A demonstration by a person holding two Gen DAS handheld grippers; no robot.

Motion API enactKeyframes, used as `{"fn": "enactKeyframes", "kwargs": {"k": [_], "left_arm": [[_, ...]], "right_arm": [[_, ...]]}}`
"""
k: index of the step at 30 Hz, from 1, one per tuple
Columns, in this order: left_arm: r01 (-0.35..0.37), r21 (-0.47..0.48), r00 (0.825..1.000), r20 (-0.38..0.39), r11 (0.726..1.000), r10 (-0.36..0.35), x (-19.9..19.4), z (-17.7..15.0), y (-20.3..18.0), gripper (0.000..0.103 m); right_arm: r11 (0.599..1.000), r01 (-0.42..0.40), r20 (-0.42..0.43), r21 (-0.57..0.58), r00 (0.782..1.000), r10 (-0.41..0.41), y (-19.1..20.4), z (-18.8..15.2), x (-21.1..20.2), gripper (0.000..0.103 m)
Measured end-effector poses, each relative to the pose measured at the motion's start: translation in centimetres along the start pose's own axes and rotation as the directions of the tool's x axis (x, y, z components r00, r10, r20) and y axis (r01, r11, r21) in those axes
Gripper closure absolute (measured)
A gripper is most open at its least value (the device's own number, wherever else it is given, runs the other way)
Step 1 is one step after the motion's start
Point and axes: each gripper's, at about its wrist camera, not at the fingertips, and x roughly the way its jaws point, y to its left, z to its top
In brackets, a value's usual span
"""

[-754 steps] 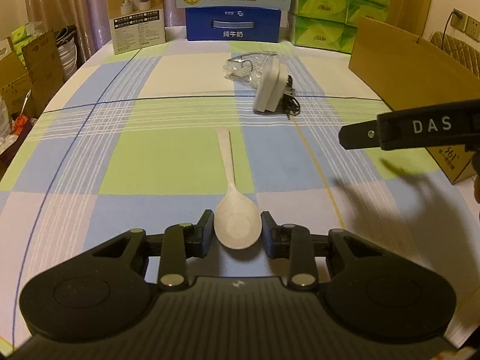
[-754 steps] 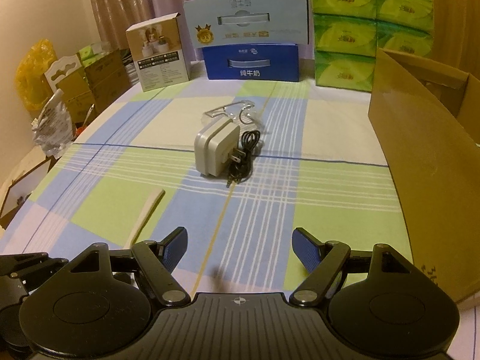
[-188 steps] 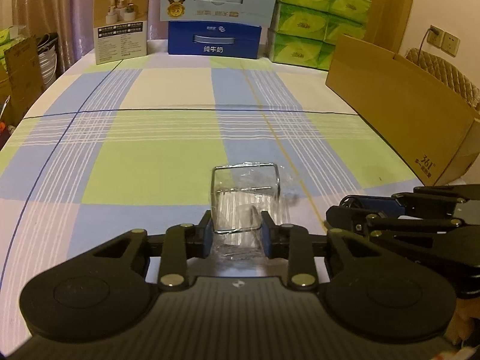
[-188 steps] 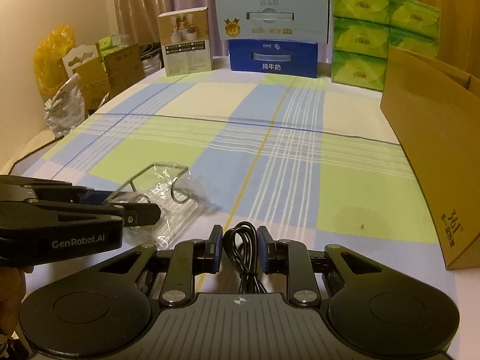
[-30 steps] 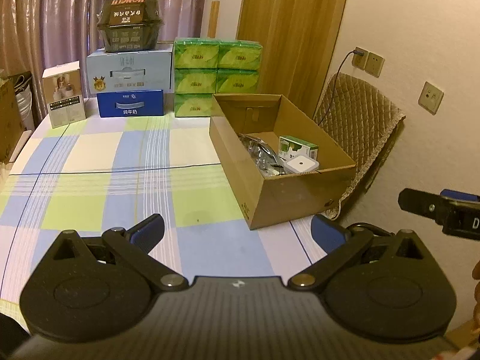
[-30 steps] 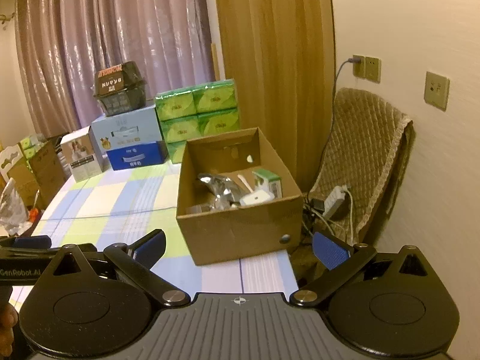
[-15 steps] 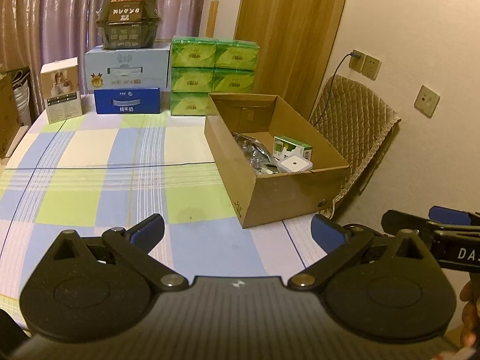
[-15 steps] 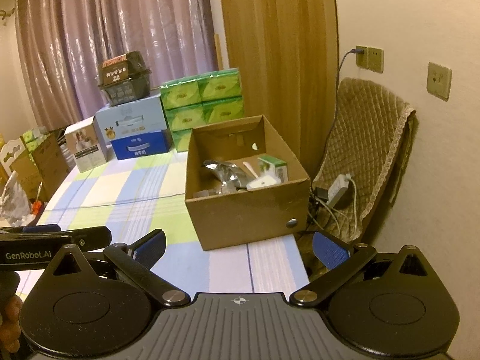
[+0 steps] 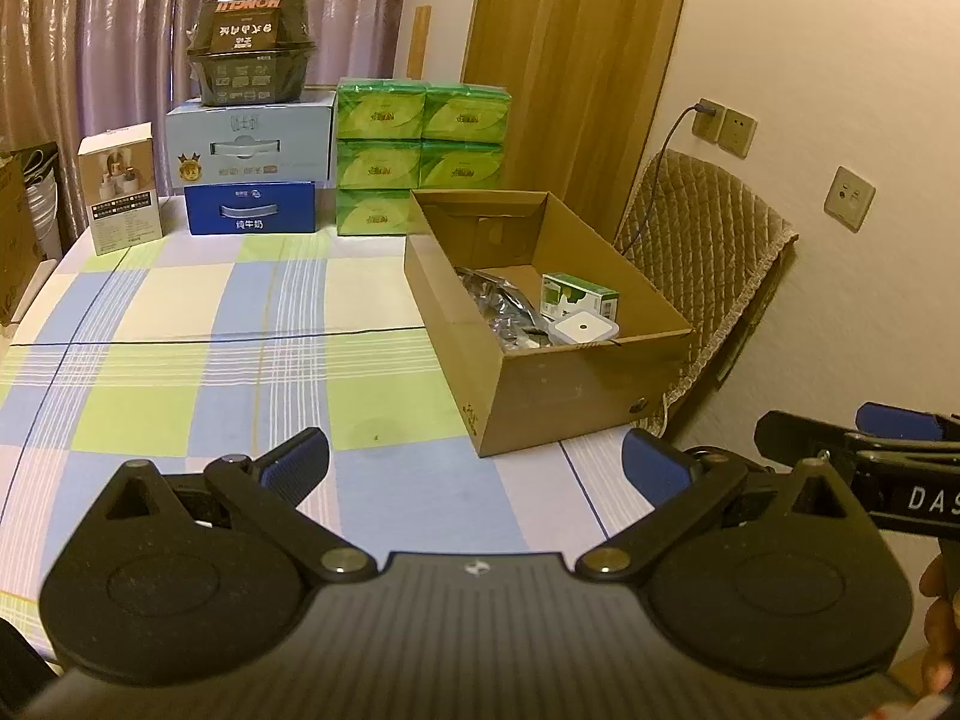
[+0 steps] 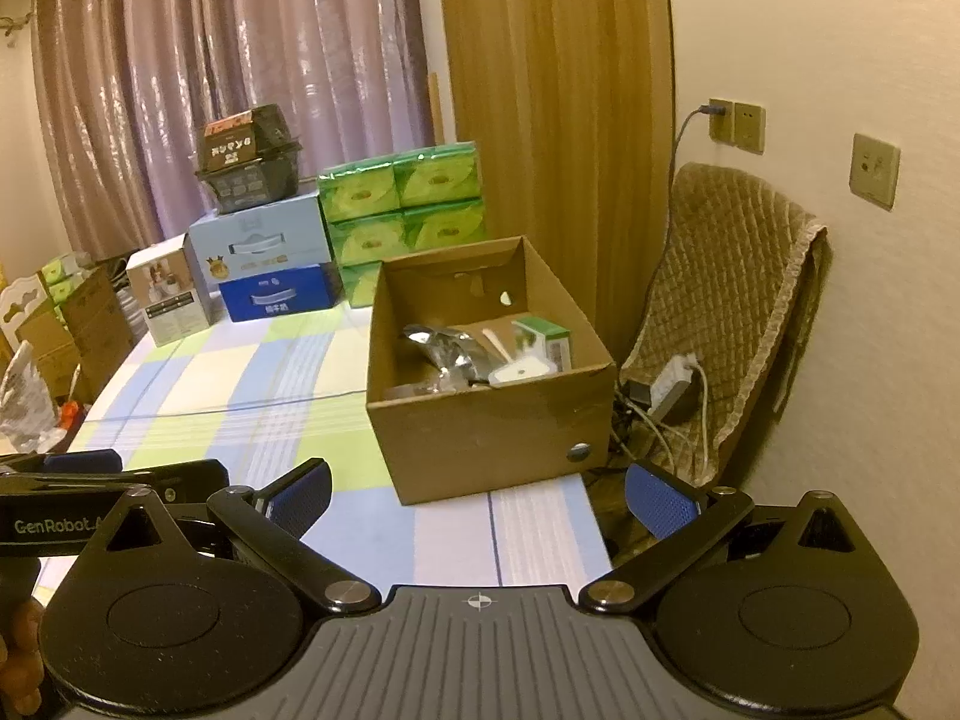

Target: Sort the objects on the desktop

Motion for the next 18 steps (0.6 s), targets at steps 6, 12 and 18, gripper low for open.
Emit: {"fn": "enactKeyframes", "kwargs": {"k": [6, 12, 18], "left_arm": [[-0.006, -0.004, 1.000, -0.003, 1.000, 0.006, 0.11, -0.06, -0.06, 0.001], [-0.002, -0.004, 1.000, -0.004, 1.000, 0.002, 0.14, -0.06, 0.07, 0.001], [0.008, -0.012, 1.000, 0.003, 1.000, -0.008, 0.06, -0.05, 0.27, 0.001]], "right_arm": [[1.000, -0.001, -0.004, 0.004, 1.000, 0.001, -0.24, -0.18, 0.07, 0.002], [1.000, 0.002, -0.004, 0.003, 1.000, -0.002, -0.23, -0.24, 0.07, 0.002], [1.000, 0.004, -0.005, -0.003, 1.000, -0.004, -0.17, -0.31, 0.05, 0.002]]}}
